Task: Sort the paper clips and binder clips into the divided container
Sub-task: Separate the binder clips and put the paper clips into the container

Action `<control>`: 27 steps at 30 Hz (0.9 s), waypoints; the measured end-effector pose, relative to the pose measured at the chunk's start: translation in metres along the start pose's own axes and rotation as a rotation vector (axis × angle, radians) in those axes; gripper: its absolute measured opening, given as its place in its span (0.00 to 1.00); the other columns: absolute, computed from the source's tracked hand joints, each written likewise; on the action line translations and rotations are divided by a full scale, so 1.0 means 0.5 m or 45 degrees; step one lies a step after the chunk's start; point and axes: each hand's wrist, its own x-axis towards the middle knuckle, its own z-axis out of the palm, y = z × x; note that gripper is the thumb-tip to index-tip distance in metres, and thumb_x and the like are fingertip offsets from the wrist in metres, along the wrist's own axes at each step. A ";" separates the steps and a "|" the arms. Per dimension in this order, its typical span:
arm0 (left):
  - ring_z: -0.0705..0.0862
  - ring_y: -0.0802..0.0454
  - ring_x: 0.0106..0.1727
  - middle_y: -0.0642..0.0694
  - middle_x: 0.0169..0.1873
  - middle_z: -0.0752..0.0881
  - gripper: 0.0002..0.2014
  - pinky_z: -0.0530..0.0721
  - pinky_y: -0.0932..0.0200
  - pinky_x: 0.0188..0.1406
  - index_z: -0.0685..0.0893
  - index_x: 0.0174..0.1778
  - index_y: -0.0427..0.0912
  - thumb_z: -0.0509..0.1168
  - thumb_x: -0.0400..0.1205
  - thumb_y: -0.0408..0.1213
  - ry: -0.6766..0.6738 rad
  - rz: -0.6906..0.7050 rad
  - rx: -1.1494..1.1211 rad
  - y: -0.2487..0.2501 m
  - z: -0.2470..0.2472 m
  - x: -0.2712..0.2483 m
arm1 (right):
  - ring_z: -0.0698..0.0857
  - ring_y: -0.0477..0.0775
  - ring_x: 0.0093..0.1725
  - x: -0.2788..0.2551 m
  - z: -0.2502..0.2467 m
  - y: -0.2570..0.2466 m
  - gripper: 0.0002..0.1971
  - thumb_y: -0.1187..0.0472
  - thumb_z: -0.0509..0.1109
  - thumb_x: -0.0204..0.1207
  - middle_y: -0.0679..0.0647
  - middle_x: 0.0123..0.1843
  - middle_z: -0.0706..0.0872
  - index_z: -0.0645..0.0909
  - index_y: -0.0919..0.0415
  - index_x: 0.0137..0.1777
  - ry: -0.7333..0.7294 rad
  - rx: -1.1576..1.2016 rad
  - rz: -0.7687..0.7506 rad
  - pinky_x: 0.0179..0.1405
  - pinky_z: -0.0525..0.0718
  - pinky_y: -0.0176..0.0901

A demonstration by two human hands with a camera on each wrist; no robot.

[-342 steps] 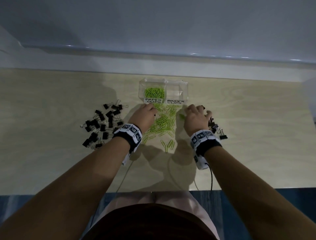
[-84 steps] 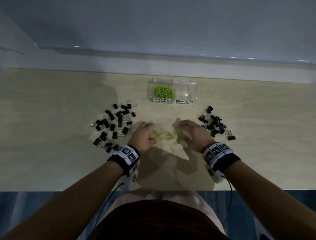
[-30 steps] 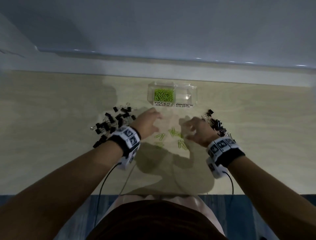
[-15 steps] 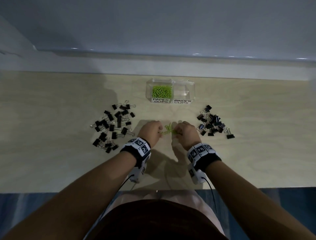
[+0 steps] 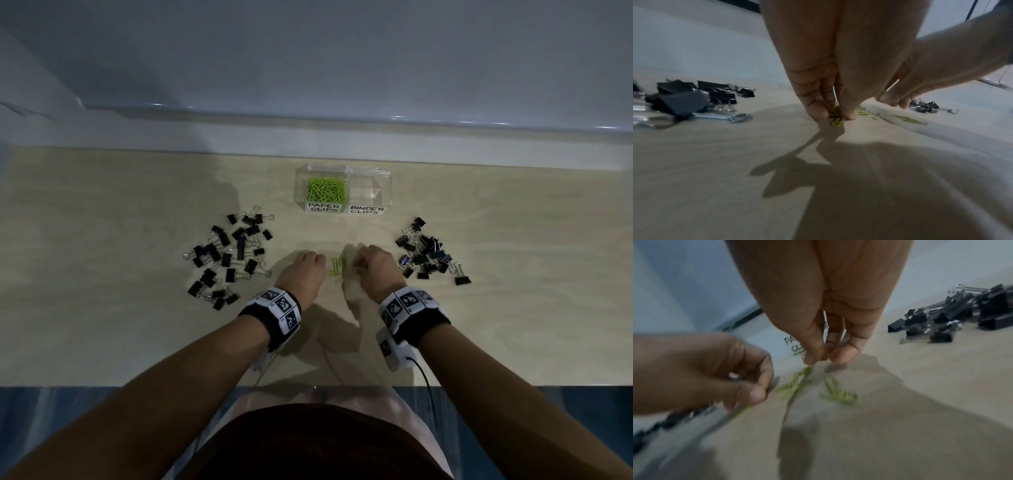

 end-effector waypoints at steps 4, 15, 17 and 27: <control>0.80 0.41 0.54 0.38 0.52 0.81 0.11 0.81 0.46 0.55 0.77 0.54 0.35 0.60 0.76 0.23 -0.073 -0.062 -0.134 -0.018 -0.024 0.014 | 0.84 0.52 0.43 0.049 -0.066 -0.046 0.07 0.71 0.70 0.73 0.53 0.42 0.85 0.80 0.58 0.39 0.142 0.160 -0.017 0.48 0.86 0.45; 0.83 0.43 0.49 0.40 0.47 0.86 0.04 0.82 0.50 0.51 0.82 0.47 0.37 0.65 0.77 0.28 0.552 -0.082 -0.463 -0.011 -0.241 0.156 | 0.84 0.61 0.46 0.155 -0.131 -0.130 0.09 0.70 0.65 0.71 0.60 0.48 0.85 0.84 0.61 0.46 0.276 -0.069 -0.302 0.47 0.85 0.52; 0.81 0.43 0.53 0.40 0.53 0.82 0.09 0.79 0.52 0.53 0.81 0.51 0.38 0.68 0.76 0.28 0.510 -0.078 -0.359 -0.010 -0.235 0.160 | 0.84 0.62 0.48 0.128 -0.115 -0.105 0.12 0.73 0.63 0.72 0.60 0.49 0.86 0.85 0.62 0.47 0.188 -0.138 -0.412 0.46 0.83 0.46; 0.80 0.46 0.53 0.43 0.54 0.79 0.15 0.80 0.55 0.54 0.81 0.55 0.39 0.71 0.73 0.33 -0.023 -0.079 -0.321 -0.052 -0.034 -0.016 | 0.80 0.64 0.51 0.040 -0.027 -0.002 0.24 0.75 0.72 0.61 0.57 0.58 0.82 0.84 0.57 0.58 -0.289 -0.524 -0.746 0.42 0.87 0.51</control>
